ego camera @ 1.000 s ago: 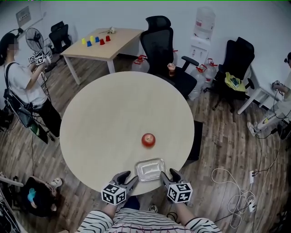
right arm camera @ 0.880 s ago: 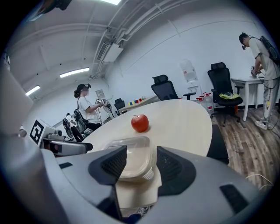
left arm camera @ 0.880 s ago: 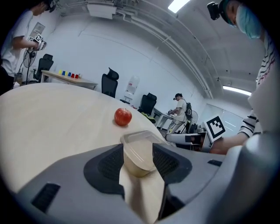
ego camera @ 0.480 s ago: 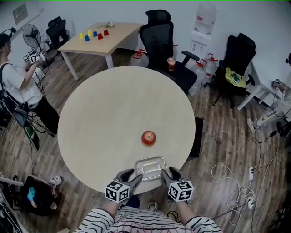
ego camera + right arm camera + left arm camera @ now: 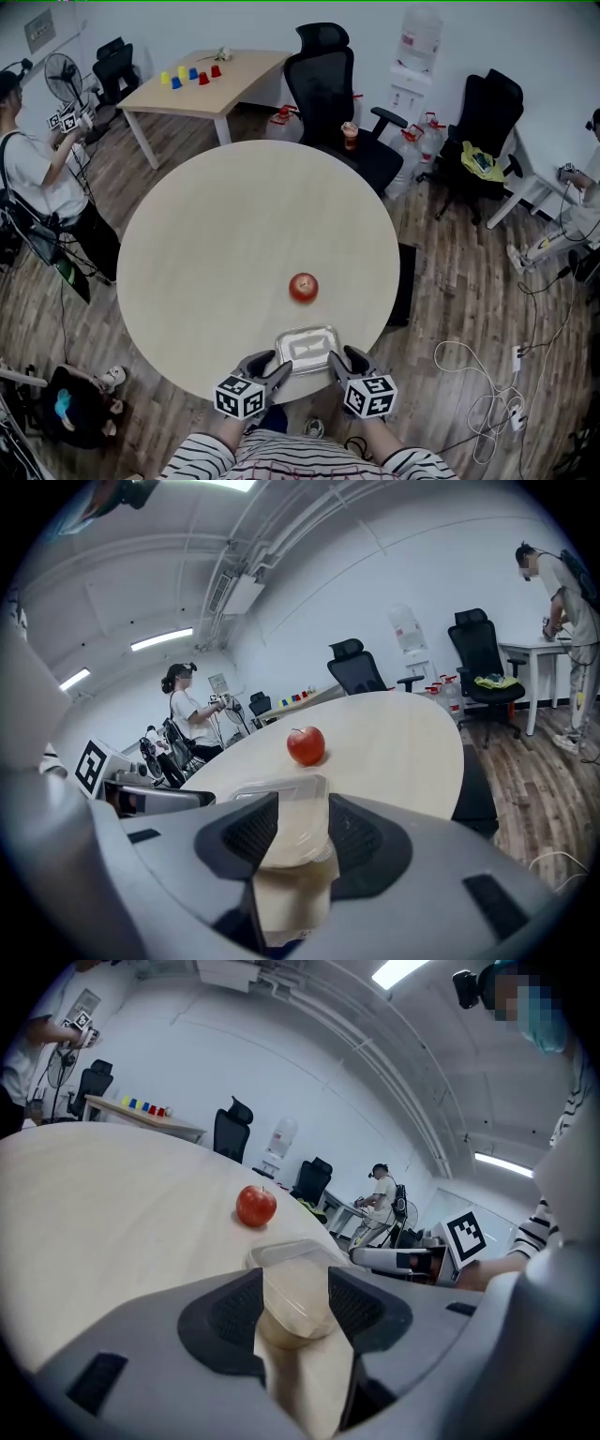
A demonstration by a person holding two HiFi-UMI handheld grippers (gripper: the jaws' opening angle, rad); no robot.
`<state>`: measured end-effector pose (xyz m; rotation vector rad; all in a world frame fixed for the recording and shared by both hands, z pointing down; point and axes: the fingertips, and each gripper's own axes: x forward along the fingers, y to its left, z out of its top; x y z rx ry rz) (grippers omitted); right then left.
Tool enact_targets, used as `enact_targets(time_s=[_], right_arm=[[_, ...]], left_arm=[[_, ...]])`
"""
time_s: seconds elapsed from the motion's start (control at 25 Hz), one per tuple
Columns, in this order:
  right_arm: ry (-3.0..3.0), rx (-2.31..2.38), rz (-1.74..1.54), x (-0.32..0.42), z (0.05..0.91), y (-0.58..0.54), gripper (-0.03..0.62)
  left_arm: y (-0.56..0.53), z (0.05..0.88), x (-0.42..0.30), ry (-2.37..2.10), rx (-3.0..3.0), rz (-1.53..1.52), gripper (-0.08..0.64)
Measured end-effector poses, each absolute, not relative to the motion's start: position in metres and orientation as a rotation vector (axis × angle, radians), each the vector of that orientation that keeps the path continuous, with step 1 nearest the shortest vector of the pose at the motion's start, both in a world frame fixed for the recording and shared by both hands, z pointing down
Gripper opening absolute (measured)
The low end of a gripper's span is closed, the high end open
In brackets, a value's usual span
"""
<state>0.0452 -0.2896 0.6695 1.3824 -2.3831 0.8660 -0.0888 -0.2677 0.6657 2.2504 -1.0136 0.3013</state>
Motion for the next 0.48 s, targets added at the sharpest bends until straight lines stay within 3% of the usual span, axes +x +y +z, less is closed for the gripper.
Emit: enact_targets(time_s=[0.48], right_arm=[[-2.481,1.389,0.878,0.044,0.632,-0.280,0.176]], left_arm=[[-0.269,0.632,-0.092,-1.072,2.303,0.231,0.193]])
